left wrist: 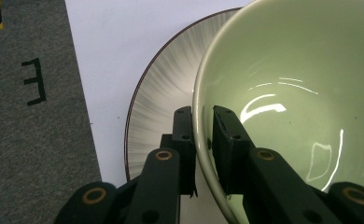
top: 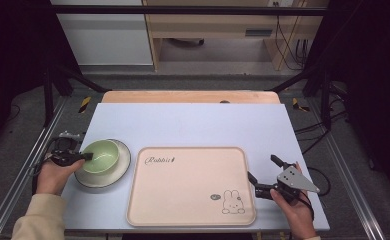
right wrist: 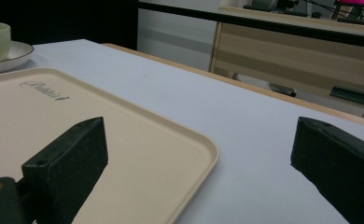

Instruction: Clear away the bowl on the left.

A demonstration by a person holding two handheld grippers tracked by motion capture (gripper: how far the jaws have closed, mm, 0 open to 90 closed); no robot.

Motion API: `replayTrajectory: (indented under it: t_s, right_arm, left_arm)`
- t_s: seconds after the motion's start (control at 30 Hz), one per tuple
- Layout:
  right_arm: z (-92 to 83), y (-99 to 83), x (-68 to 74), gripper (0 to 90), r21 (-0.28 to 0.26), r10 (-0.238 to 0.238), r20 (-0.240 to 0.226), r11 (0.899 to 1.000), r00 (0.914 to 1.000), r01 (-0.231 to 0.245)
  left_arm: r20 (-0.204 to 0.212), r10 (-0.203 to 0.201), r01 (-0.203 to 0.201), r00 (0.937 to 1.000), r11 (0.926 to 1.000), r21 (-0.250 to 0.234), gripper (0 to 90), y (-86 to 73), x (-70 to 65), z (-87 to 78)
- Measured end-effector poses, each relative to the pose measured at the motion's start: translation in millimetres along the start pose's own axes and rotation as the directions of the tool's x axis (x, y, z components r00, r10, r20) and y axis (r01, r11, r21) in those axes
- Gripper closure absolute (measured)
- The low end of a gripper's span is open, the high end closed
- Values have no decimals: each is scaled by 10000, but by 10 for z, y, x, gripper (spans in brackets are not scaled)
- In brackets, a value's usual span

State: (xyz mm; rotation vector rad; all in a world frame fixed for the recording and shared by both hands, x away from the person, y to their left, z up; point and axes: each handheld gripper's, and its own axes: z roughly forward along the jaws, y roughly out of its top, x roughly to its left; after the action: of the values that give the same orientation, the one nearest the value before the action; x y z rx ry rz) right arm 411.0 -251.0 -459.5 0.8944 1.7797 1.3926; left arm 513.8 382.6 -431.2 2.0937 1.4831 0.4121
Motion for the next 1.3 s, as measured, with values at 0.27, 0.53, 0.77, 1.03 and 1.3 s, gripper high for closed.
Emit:
replayTrajectory:
  t_s: [0.27, 0.53, 0.77, 1.03, 1.3]
  right_arm:
    - [11, 0, 4, 41, 83, -127, -16, 9999, 9999, 127]
    - [13, -2, 5, 41, 91, -118, 8, 9999, 9999, 118]
    - [26, -19, 14, 41, 166, -153, -21, 9997, 9999, 153]
    - [35, -27, 17, 45, 122, -62, 136, 9999, 9999, 61]
    - [53, -32, 16, 45, 102, -56, 62, 9999, 10000, 55]
  left_arm:
    - [850, -500, 570, 9951, 9949, -829, 834, -41, -54, -75]
    - [918, -996, 1124, 9908, 9827, -1474, 829, -65, -24, -168]
    - [963, -875, 1029, 9915, 9803, -1689, 826, -26, -67, -271]
    - [964, -340, 529, 9948, 9783, -2004, 826, 90, -265, -314]
    - [1057, -30, 265, 9944, 9749, -2212, 827, 210, -448, -326]
